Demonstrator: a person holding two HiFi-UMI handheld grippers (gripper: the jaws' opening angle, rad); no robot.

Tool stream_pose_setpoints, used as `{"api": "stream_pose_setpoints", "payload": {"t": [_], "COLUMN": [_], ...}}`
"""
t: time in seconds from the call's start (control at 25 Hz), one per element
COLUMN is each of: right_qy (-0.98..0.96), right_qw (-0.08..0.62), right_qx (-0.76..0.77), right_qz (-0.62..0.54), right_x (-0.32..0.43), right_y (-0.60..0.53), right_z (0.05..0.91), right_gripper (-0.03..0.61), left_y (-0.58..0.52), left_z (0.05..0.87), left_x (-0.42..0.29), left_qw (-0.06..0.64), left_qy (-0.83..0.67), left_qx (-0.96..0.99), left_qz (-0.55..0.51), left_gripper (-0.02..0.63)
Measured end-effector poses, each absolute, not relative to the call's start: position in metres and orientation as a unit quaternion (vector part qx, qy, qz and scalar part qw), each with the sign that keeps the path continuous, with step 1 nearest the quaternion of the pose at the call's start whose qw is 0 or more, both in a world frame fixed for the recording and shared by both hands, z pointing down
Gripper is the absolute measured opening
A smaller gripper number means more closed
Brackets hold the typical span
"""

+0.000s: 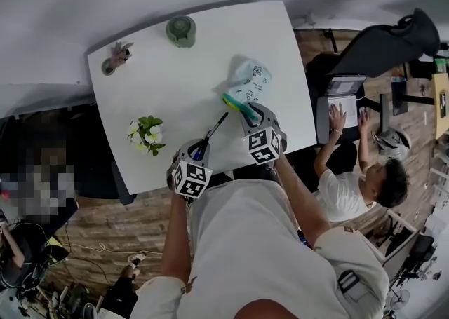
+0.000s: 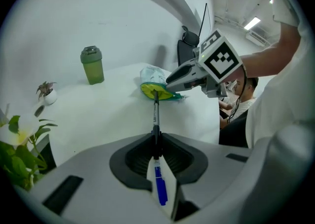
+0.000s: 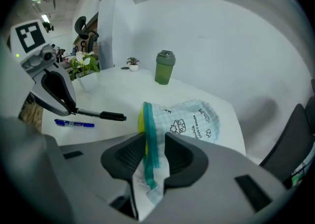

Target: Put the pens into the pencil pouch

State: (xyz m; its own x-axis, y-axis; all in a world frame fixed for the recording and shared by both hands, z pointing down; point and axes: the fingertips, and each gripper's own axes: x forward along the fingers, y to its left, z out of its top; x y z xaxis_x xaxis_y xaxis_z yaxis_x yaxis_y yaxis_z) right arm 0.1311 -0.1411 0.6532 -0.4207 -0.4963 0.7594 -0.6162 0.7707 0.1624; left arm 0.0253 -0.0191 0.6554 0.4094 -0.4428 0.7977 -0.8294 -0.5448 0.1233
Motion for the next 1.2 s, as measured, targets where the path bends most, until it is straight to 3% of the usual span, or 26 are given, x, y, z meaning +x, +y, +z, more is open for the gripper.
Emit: {"api": "stream_pose_setpoints", "payload": {"t": [0.12, 0.2, 1.2], "right_qy": [-0.837, -0.839, -0.869], "right_qw": [0.436, 0.437, 0.371], "right_qx": [0.324, 0.318, 0.314], "right_qz": [0.065, 0.065, 0.090], "right_x": [0.129, 0.128, 0.112], "right_y": [-0.146, -0.147, -0.142], "right_z": [0.660, 0.660, 0.603], "right_gripper": [0.052, 0.041, 0.035], "left_y": [-0.020, -0.021, -0.118], "left_z": [0.657, 0.659, 0.654], "left_x": [0.029, 0.031, 0.085], "left_qw": [0.263, 0.264, 0.258], "left_qy": [-0.393, -0.391, -0.384], "left_qx": [0.799, 0.800, 0.828], "left_qz": [0.371, 0.372, 0.318], "left_gripper": [0.052, 0.052, 0.052]}}
